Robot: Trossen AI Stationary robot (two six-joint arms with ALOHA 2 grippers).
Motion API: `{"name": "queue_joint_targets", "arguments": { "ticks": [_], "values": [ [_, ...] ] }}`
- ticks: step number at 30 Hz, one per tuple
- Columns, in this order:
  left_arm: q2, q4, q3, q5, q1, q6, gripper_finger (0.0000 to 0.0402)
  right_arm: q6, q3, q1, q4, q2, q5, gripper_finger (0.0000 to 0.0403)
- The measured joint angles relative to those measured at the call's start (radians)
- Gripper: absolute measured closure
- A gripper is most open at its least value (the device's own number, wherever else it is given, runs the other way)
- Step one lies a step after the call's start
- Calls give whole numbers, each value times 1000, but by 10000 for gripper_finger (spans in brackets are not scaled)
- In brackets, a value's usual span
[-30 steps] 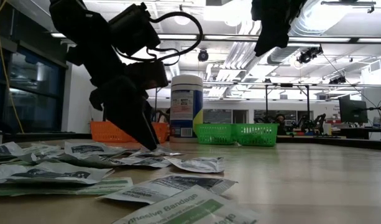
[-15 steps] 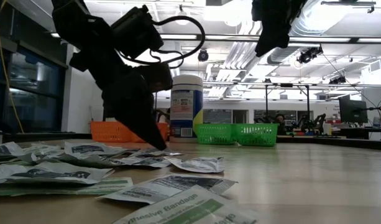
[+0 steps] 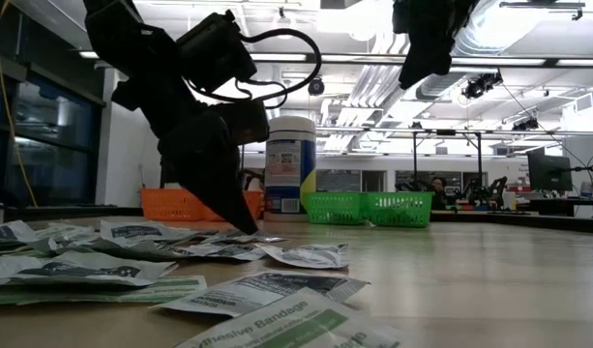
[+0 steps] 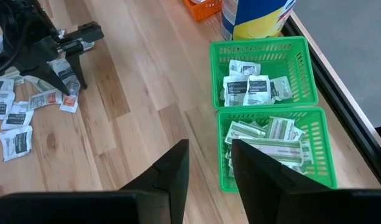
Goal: Pick & Place First Aid Supplies
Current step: Put the orange ointment pack into the left orange bin
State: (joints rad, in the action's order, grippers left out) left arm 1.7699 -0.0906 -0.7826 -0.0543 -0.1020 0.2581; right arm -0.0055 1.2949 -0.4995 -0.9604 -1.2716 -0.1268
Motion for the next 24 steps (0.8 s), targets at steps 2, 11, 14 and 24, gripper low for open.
{"name": "queue_joint_targets", "arguments": {
  "ticks": [2,11,14,24],
  "values": [
    [0,4,0,-3,0,0,279,0,0,0,0,0,0,289],
    [1,10,2,-13,-1,-17,364,-14,0,0,0,0,0,289],
    [2,10,2,-29,-2,-21,395,-19,0,0,-1,0,0,289],
    [-29,2,6,-62,7,-53,401,-22,0,0,0,0,0,289]
  ]
}}
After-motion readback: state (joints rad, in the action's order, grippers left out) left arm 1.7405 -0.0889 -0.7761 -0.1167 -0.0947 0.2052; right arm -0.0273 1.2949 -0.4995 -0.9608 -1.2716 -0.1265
